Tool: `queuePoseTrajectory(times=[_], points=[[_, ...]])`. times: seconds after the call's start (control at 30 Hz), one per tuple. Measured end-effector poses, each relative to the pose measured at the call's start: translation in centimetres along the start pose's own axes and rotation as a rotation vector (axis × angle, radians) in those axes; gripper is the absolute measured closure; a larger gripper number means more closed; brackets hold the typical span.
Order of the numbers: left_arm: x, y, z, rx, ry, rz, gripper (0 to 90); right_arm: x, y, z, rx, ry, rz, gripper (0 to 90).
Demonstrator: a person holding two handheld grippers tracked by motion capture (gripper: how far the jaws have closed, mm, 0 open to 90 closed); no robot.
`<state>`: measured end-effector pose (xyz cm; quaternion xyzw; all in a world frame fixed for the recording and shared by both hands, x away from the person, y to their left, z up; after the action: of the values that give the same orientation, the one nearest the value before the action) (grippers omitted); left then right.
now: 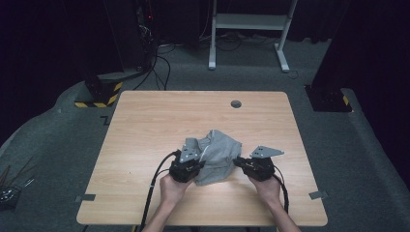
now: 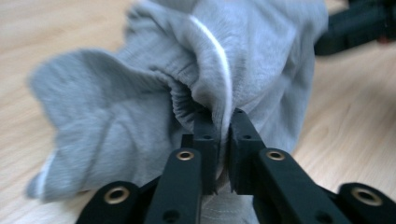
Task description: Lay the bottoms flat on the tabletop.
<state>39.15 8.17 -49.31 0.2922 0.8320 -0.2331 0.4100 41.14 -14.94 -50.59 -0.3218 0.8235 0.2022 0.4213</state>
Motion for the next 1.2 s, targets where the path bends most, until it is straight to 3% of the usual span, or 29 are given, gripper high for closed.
queuePoseTrajectory(times=[0.03,0.1,0.2,0.3,0.33,0.37,0.5,0.73,0.87,0.9,0.93,1.03,1.1,1.2], points=[[-0.3,0.4,-1.0,-0.011,-0.038,-0.016,85.0,0.8,-0.4,-0.1,0.009,0.025,-0.008,66.4],[-0.3,0.6,-1.4,-0.009,-0.052,-0.029,85.0,1.3,-0.7,-0.2,0.016,0.030,-0.018,65.1],[-0.1,1.1,-1.7,-0.004,-0.048,-0.043,85.0,2.6,-1.6,-0.2,0.038,0.057,0.009,64.5],[0.1,1.2,-1.6,-0.005,-0.041,-0.047,84.9,3.0,-2.6,0.3,0.102,0.080,0.062,64.6],[0.3,1.2,-1.6,-0.004,-0.036,-0.039,84.9,2.8,-3.1,0.9,0.151,0.097,0.079,64.2],[0.5,1.3,-1.7,-0.004,-0.032,-0.038,84.9,2.6,-3.3,1.2,0.168,0.099,0.087,63.2],[1.2,1.6,-1.7,-0.002,-0.006,-0.044,84.8,1.8,-3.6,2.6,0.201,0.104,0.118,59.0],[3.2,2.4,-1.7,-0.009,0.050,-0.057,84.8,0.5,-3.8,4.9,0.235,0.113,0.124,54.7],[3.8,2.6,-1.7,0.000,0.058,-0.074,84.8,0.0,-3.8,6.5,0.225,0.141,0.111,53.4],[3.8,2.7,-1.7,-0.002,0.053,-0.075,84.8,0.1,-3.5,7.4,0.222,0.178,0.093,59.9],[3.8,2.7,-1.7,-0.002,0.053,-0.075,84.8,0.1,-3.5,7.4,0.222,0.178,0.093,59.9],[3.5,2.8,-1.8,-0.004,0.037,-0.080,84.8,0.1,-3.1,7.6,0.187,0.193,0.062,74.7],[3.2,2.9,-2.0,-0.009,0.017,-0.088,84.8,0.2,-2.9,7.2,0.180,0.208,0.029,79.2],[3.0,3.1,-2.3,0.001,-0.009,-0.106,85.0,0.3,-3.2,6.4,0.185,0.207,0.027,80.7]])
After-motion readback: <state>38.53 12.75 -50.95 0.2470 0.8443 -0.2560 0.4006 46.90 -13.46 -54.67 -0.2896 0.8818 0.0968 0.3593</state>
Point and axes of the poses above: each handheld gripper's, and its own axes: z roughly forward along the jaws, x roughly out of its underside, y roughly to its left, the point moved 5 cm from there along z, roughly forward along the jaws, and after that the axes turned 6 degrees about x, right-handed, at the moved point
